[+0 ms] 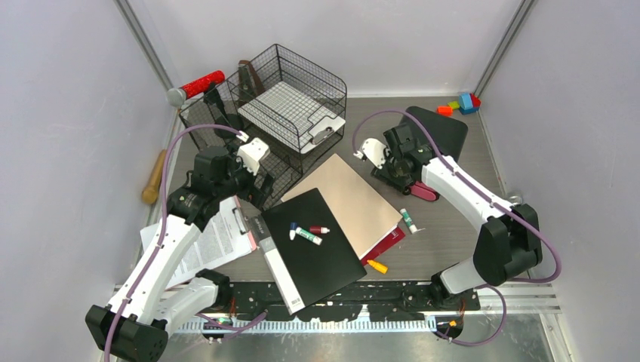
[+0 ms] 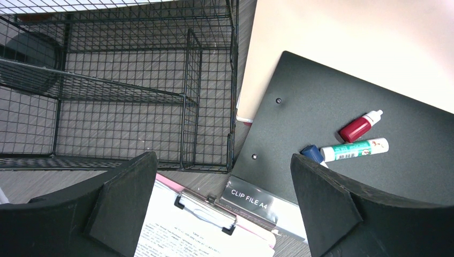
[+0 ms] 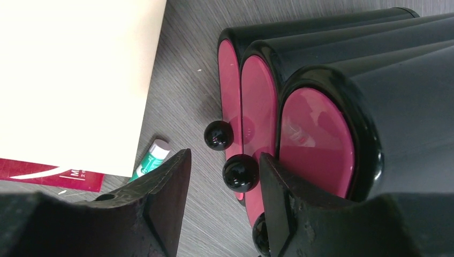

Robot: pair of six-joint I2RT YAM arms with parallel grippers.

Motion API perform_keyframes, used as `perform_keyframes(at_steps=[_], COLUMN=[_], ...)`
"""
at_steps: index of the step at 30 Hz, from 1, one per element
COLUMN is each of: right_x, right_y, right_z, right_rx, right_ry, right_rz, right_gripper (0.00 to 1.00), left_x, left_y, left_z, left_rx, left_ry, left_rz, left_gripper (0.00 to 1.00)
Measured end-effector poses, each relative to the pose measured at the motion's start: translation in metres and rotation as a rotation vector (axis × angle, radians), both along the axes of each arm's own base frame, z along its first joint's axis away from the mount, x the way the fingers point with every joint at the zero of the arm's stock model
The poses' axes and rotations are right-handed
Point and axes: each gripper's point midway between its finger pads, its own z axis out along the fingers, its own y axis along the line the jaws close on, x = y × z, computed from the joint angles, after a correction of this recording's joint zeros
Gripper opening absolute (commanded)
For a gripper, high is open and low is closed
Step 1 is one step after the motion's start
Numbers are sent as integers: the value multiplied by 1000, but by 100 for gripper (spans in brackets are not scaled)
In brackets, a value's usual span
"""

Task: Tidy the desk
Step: Close the drawer in the storage box.

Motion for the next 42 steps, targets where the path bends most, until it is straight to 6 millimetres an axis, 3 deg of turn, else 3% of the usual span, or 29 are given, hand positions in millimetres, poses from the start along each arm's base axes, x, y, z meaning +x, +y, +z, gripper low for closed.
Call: perform_keyframes(at_steps=[5,12,25,42], right_x=[-10,-20,-8,-1], right_y=[4,-4,-24,-38], right_z=[4,-5,-23,-31], right_rx=[-31,-214,-582,-844], right_ry=[-12,-29,-56,-115], right_rz=[38,127,273,378], right_gripper=[57,57,55,52], left_x=[0,0,0,0], left_y=[0,0,-1,0], left_z=[0,0,0,0], left_rx=[0,0,-1,1], left_ry=[0,1,1,0], left_rz=[0,-1,-3,-5], left_gripper=[99,99,99,99])
